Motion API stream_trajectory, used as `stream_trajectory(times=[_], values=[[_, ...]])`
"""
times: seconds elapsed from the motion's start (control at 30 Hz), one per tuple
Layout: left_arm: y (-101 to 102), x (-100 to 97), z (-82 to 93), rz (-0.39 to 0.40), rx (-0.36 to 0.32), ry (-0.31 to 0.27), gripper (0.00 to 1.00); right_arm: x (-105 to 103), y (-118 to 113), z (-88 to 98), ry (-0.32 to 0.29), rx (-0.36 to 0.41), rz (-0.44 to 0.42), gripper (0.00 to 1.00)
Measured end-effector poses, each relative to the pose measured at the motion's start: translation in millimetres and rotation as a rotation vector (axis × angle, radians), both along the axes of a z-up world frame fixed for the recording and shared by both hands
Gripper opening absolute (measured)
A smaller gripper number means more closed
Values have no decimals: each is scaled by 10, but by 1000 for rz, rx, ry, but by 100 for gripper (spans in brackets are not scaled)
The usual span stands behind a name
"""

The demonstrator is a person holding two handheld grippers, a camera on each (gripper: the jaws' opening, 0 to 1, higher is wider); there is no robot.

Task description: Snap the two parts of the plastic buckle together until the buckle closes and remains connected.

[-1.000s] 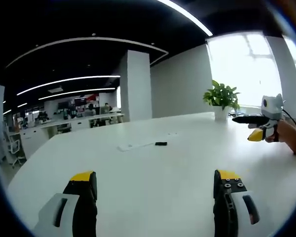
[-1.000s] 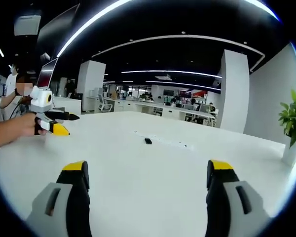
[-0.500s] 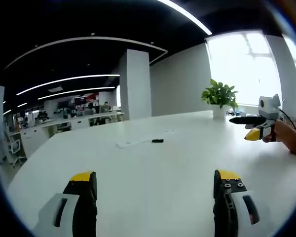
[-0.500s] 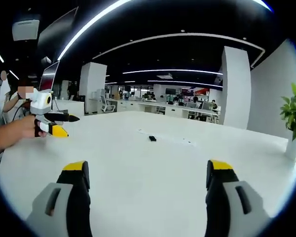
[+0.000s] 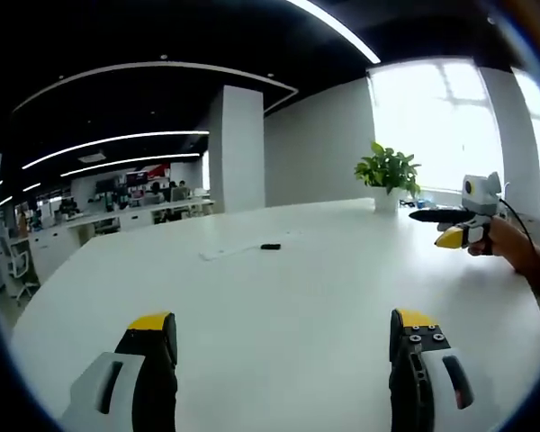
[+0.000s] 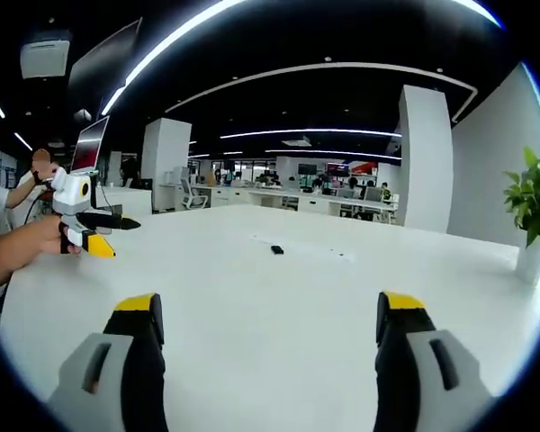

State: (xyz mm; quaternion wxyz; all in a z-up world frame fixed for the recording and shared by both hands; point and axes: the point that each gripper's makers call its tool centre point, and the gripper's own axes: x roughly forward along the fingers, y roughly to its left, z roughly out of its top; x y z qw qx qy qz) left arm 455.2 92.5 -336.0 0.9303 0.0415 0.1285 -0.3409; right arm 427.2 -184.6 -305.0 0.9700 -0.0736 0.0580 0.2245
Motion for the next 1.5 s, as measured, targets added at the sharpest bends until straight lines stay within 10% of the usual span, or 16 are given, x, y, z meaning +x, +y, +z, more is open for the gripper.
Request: stream_trajectory(times=[1.5], values=[[101,2,85,50,-32,-55,100,-22,-49,-91,21,-14,-25,98]])
